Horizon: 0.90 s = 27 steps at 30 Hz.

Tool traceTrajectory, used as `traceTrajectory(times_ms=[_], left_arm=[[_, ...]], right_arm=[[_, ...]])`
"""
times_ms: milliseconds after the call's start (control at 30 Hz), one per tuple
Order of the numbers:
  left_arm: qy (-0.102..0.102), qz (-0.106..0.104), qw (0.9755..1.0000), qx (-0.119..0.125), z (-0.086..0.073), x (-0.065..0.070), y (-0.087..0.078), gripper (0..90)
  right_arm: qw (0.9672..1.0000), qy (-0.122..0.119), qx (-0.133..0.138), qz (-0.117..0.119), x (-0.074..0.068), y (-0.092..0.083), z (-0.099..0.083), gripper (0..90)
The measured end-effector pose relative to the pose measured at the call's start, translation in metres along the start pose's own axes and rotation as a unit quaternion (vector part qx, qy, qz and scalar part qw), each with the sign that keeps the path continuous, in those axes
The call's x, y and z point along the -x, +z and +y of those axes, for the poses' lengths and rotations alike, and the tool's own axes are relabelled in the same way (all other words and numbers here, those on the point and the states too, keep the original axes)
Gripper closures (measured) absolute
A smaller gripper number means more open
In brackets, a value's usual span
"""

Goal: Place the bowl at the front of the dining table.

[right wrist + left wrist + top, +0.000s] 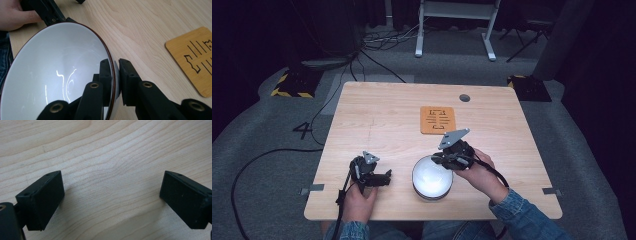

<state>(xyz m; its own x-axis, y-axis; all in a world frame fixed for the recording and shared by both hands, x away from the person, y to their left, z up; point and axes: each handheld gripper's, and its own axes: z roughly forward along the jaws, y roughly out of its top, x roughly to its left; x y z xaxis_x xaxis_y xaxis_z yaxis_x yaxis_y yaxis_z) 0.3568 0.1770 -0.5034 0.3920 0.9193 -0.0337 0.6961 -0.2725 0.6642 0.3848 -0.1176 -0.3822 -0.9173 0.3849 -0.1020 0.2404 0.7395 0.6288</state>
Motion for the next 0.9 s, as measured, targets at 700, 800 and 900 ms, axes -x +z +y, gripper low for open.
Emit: traceTrajectory(times_ms=[700, 800, 900], left_arm=[[0.000, 0.000, 1.0000, 0.000, 0.000, 0.000, 0.000, 5.7], [0.000, 0.000, 1.0000, 0.000, 0.000, 0.000, 0.000, 5.7], [0.000, 0.000, 1.0000, 0.000, 0.000, 0.000, 0.000, 5.7]], right_arm=[[0.9994, 0.019, 0.027, 0.014, 0.017, -0.028, 0.014, 81.4], [0.9990, 0.024, 0.035, 0.013, 0.025, -0.034, 0.020, 81.5], [0.9989, 0.027, 0.038, 0.008, 0.031, -0.035, 0.025, 81.4]])
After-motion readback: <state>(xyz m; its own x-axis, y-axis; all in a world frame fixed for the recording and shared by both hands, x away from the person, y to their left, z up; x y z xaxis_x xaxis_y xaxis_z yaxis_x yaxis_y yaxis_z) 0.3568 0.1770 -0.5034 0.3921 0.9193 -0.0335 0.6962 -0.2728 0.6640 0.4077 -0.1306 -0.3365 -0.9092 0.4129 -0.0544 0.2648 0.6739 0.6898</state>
